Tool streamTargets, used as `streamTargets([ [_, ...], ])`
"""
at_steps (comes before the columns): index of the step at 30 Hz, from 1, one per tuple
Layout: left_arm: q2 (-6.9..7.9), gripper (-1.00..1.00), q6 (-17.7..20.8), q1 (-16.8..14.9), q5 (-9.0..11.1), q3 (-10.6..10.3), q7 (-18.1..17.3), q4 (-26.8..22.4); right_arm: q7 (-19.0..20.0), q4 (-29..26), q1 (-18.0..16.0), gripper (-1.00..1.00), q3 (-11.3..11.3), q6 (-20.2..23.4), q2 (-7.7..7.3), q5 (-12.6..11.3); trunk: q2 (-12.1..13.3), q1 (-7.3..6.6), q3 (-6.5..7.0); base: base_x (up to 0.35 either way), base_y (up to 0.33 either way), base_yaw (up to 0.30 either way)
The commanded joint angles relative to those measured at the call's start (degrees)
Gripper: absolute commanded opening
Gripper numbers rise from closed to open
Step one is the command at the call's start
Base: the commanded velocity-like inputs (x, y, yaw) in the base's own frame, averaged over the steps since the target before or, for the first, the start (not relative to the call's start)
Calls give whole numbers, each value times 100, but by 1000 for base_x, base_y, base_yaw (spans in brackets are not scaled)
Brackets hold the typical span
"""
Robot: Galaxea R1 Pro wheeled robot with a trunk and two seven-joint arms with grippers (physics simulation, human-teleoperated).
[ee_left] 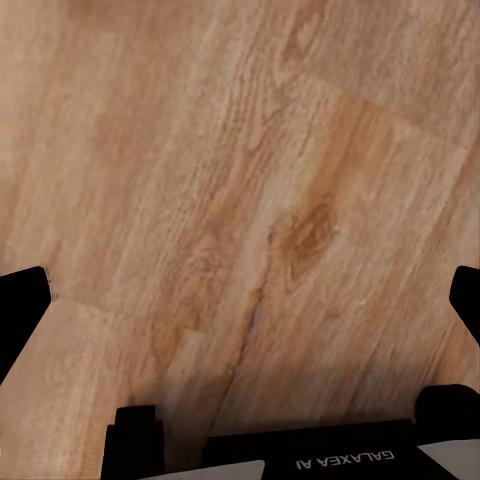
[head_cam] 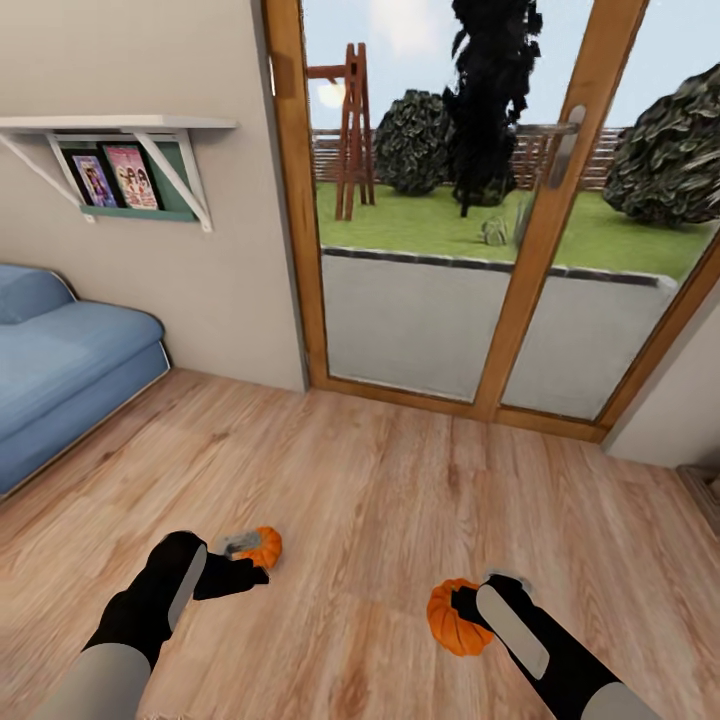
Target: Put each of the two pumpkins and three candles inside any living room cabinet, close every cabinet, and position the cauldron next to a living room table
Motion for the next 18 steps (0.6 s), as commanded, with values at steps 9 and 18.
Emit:
streamTargets([
  [9,-1,100,-6,0,-1,0,0,0,12,3,0,-100,14,-4,-1,1,0,0,0,173,-95,275],
  [18,0,100,-7,0,-1,0,0,0,27,1,0,-100,-13,4,-2,1,0,0,0,290,-10,50],
])
